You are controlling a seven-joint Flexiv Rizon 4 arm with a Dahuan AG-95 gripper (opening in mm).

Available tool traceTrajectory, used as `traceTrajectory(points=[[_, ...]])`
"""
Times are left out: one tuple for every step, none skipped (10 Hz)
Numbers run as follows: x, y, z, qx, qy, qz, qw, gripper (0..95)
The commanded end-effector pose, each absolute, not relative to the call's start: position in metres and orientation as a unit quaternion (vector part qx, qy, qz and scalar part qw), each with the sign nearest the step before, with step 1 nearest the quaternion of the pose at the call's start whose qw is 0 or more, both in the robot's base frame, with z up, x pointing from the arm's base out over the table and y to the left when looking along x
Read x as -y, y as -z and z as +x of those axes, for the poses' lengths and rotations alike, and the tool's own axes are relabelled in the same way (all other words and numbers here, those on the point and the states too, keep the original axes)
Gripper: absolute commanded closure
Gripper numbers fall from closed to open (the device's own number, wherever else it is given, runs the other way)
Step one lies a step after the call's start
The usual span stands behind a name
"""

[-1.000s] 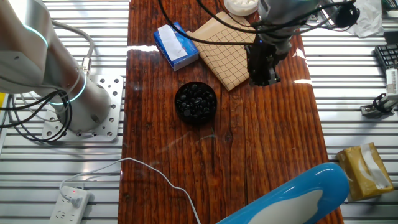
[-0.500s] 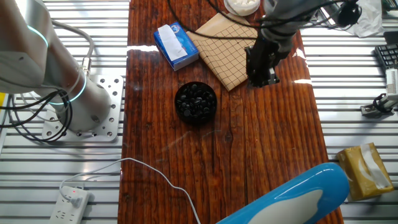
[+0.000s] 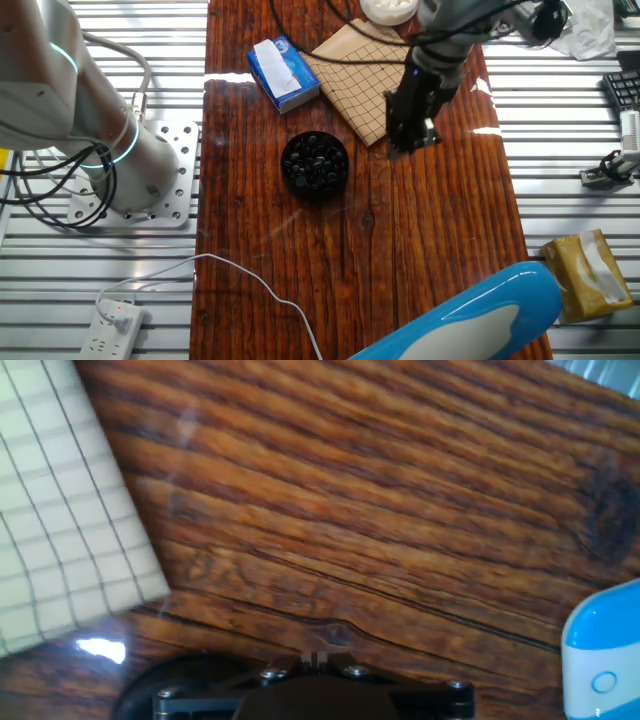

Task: Turn on the desk lamp by pressing the button

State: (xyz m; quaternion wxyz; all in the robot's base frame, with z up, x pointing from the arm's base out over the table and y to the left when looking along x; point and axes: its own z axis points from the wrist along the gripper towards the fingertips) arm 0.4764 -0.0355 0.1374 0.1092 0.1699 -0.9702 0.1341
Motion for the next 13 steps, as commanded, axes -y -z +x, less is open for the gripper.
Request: traceTrajectory(points=[[0.047, -0.139, 0.471, 0.971, -0.132, 0.172, 0.101, 95.0], [0.055, -0.140, 0.469, 0.971, -0.129, 0.175, 0.098, 95.0], [0.065, -0.139, 0.469, 0.971, -0.128, 0.179, 0.095, 95.0], [0.074, -0.138, 0.469, 0.971, -0.125, 0.181, 0.093, 95.0], [0.090, -0.134, 0.469, 0.971, -0.123, 0.187, 0.089, 95.0], [0.102, -0.133, 0.469, 0.971, -0.117, 0.189, 0.085, 95.0], [0.111, -0.132, 0.468, 0.972, -0.111, 0.193, 0.081, 95.0], [0.120, -0.130, 0.469, 0.972, -0.105, 0.195, 0.078, 95.0], [0.122, -0.130, 0.468, 0.972, -0.103, 0.195, 0.077, 95.0], [0.123, -0.129, 0.467, 0.970, -0.113, 0.201, 0.080, 95.0], [0.122, -0.129, 0.466, 0.962, -0.144, 0.213, 0.090, 95.0], [0.122, -0.128, 0.466, 0.956, -0.161, 0.226, 0.094, 95.0], [0.121, -0.126, 0.466, 0.951, -0.177, 0.235, 0.098, 95.0]])
